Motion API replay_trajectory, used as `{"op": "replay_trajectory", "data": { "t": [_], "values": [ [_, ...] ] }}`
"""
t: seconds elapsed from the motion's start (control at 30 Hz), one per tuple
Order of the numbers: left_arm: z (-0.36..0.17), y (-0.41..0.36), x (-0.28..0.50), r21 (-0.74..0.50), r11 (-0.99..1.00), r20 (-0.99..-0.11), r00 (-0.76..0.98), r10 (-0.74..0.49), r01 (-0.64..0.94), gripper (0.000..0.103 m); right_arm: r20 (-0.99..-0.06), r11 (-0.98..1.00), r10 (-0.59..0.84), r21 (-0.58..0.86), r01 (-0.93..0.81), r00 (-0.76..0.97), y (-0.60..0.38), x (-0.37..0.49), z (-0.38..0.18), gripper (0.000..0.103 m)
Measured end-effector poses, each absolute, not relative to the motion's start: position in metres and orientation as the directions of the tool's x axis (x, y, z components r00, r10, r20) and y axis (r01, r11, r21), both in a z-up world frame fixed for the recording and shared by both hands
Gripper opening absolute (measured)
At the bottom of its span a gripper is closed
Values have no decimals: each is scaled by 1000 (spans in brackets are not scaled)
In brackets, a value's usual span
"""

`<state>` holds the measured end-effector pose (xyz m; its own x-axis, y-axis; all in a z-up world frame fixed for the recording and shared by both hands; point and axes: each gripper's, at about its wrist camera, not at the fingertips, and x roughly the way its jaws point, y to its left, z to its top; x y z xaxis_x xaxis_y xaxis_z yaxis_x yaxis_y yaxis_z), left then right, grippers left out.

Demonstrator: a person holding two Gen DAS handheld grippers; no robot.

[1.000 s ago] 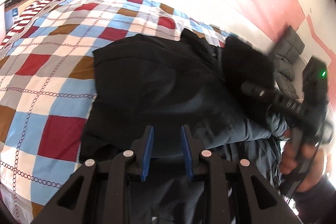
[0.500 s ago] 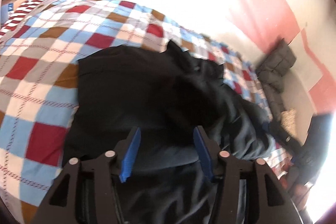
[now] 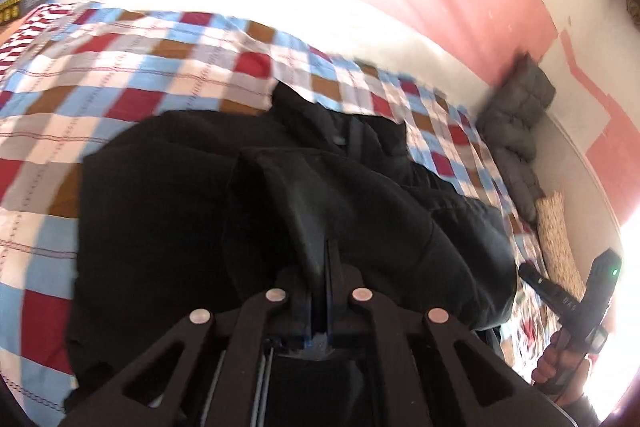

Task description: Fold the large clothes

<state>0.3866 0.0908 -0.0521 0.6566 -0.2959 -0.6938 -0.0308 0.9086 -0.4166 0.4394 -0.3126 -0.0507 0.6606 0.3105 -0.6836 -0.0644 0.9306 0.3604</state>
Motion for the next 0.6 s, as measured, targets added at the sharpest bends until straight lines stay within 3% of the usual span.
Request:
{"op": "replay_trajectory", "data": {
  "t": [0.13,0.3,0.47,0.6],
  "values": [
    [-78,101,395,-386,920,-749,607,-266,-73,5,-731,952,285,291,-95,619,-295,449,-79,19],
    [-103,105,401,-352,933,-755,612,-234,-77,6,-796,972,233,202,-118,558,-287,464,-119,7],
    [-111,110,392,-347,931,-765,607,-214,-110,10,-822,972,235,198,-126,520,-290,470,-114,7],
    [-85,131,365,-359,925,-732,652,-197,-123,10,-775,965,262,228,-133,575,-308,451,-88,10]
  ]
}}
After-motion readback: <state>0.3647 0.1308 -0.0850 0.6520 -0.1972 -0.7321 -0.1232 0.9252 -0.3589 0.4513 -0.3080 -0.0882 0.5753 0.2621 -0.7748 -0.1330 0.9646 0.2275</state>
